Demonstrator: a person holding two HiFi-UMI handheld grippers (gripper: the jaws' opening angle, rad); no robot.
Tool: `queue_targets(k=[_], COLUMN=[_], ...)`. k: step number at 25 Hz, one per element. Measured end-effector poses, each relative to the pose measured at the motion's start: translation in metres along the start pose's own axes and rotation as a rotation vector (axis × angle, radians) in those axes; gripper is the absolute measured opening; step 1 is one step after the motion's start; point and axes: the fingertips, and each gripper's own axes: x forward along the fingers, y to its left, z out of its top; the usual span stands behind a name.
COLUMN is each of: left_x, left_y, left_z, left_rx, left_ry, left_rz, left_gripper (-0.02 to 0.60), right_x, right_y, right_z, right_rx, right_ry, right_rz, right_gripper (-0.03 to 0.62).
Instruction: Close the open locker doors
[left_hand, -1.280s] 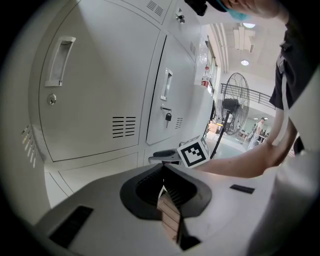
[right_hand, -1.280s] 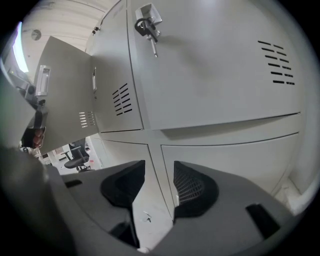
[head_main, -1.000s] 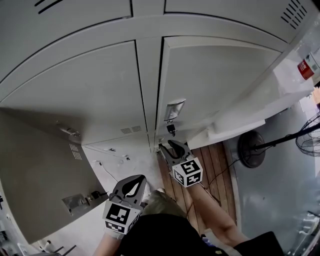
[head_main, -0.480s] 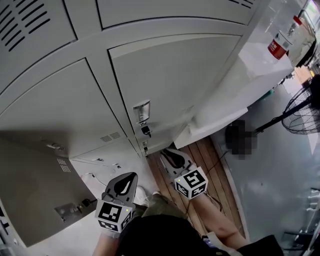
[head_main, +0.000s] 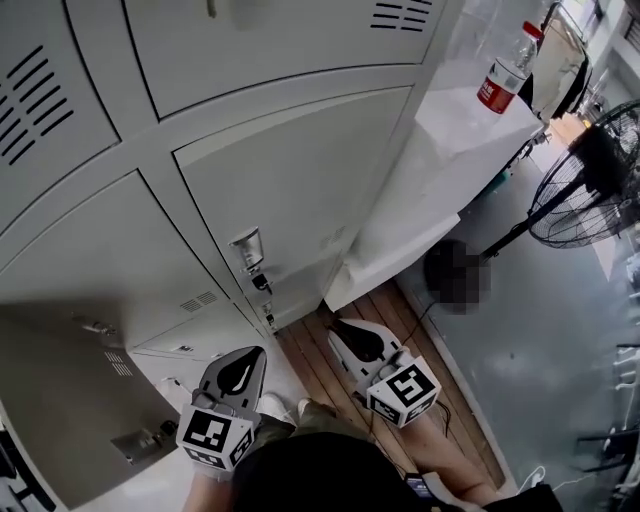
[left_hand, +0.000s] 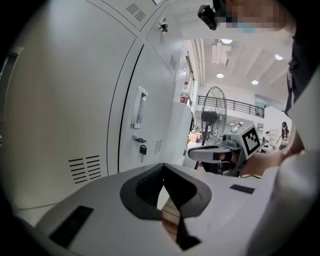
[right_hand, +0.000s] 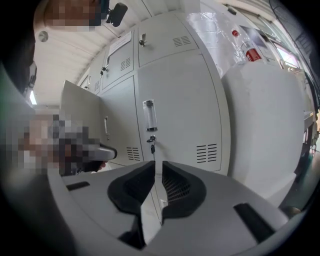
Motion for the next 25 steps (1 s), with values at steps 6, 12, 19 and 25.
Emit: queue_targets(k=[6,12,19,25], left_x=[-0.004,-0.009,-0.01,-0.009], left_y=[-0.009,-0.02,-0.024,-0.026], left_z=[0.041,0.067,0.075,0.076], left_rx=[0.035,0.063,0.071,0.079], left_ry=[-0.051,-0.104,-0.119,-0.119], left_rz=[-0.039,-0.084,-0.102,-0.112], left_gripper=[0.006,0.006,0.006,0.006], right_x=[-0.03,-0.05,-0.062,-0.066], right_y=[0.004,0.012,0.021,0.022], right_z=[0.037,0.058,0.067,0.068], right_rx=[-0.011,-0.022,-0.039,-0.041], right_ry=[-0.033,-0.045,-0.056,-0.05], right_rz=[-0.037,-0.052,-0.052,-0.053], right_gripper=[0.055,0.055,0.055,0.055])
